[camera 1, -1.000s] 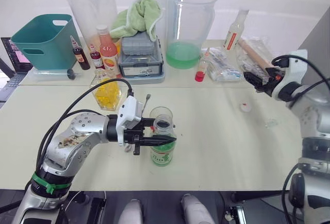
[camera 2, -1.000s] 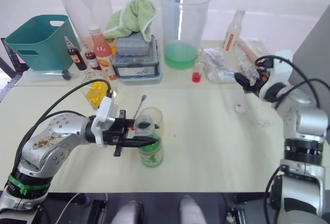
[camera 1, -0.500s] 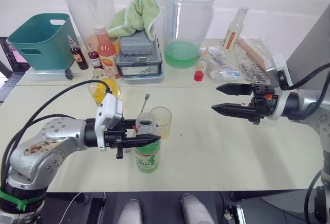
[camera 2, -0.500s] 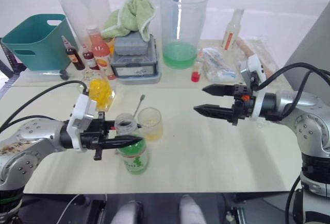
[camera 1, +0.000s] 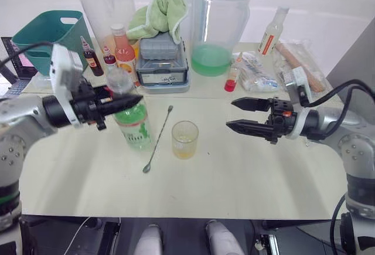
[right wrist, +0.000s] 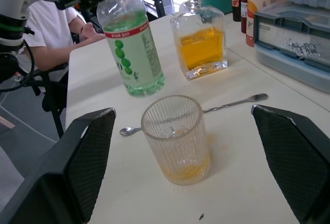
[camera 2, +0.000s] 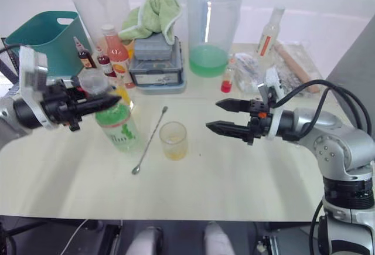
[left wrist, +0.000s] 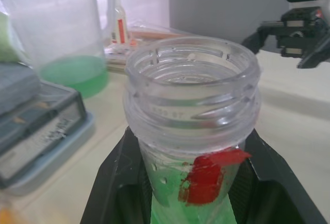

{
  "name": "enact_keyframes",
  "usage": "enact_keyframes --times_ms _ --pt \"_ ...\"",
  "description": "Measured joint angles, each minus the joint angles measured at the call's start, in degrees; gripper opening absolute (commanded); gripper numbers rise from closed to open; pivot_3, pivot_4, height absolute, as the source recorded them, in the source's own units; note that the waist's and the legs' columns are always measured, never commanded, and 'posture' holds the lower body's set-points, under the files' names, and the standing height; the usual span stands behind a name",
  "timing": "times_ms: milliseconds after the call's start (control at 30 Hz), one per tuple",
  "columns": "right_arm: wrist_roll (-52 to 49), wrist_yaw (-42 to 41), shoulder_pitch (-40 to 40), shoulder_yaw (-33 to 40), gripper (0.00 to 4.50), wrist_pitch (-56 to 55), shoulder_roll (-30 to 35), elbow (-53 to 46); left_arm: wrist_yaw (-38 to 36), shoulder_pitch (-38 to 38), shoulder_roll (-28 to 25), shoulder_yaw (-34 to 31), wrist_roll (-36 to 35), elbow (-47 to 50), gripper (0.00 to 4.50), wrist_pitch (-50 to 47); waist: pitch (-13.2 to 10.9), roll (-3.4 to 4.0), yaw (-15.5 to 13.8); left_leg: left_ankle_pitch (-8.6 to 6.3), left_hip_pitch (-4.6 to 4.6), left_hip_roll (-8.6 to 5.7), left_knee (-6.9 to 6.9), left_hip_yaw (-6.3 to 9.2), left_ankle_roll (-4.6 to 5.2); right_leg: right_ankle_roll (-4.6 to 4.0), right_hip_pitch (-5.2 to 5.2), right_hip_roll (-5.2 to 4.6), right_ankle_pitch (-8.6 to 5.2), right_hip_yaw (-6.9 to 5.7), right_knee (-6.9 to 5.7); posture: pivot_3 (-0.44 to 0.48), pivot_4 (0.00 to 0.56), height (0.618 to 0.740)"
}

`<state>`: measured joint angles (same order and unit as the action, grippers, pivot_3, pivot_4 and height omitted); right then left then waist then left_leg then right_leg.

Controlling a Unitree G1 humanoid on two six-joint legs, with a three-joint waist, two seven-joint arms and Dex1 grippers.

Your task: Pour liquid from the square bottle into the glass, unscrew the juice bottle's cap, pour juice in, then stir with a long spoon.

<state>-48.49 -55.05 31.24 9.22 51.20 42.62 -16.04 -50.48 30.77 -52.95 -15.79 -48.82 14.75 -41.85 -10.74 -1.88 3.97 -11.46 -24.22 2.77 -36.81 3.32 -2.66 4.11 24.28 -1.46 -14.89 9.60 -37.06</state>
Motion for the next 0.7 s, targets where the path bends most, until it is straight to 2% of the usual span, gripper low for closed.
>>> enact_keyframes --times_ms 100,200,300,500,700 --pt "-0.1 1.4 -0.7 0.3 4.48 0.0 -0.7 -1.1 -0.7 3.2 5.0 4.4 4.4 -5.2 1.42 4.3 0.0 0.00 -0.4 0.01 -0.06 0.00 0.00 0.05 0.00 -0.16 0.02 0.01 0.09 -0.06 0.00 0.000 0.150 0.728" --pt "0.0 2.1 -1.5 0.7 4.48 -0.2 -0.6 -2.3 -2.1 6.4 7.2 8.9 9.2 -10.9 1.42 6.9 0.0 0.00 -0.4 0.01 -0.05 -0.01 -0.01 0.05 0.00 -0.16 0.01 0.01 0.10 -0.06 -0.01 0.000 0.150 0.728" --pt "-0.2 3.3 -3.3 1.3 4.48 -0.1 -0.3 -3.7 -2.2 10.3 10.2 12.2 15.7 -17.1 1.42 13.5 0.0 -0.01 -0.6 0.01 -0.06 -0.01 -0.01 0.06 0.00 -0.16 0.01 0.01 0.10 -0.07 -0.02 0.000 0.150 0.728" --pt "-3.7 6.1 -7.3 4.0 4.48 1.3 0.7 -8.9 3.2 15.4 18.5 15.1 27.5 -27.4 1.42 26.2 0.0 -0.01 -1.2 0.01 -0.07 -0.02 -0.05 0.06 0.00 -0.16 -0.01 0.00 0.12 -0.06 -0.04 0.000 0.150 0.728" --pt "-6.5 8.7 -9.6 4.9 4.48 2.2 1.2 -12.2 4.9 17.0 23.1 17.8 34.8 -31.9 1.42 35.4 0.0 -0.01 -1.5 0.01 -0.08 -0.04 -0.12 0.07 0.00 -0.13 -0.04 -0.02 0.16 -0.05 -0.06 0.000 0.150 0.728"
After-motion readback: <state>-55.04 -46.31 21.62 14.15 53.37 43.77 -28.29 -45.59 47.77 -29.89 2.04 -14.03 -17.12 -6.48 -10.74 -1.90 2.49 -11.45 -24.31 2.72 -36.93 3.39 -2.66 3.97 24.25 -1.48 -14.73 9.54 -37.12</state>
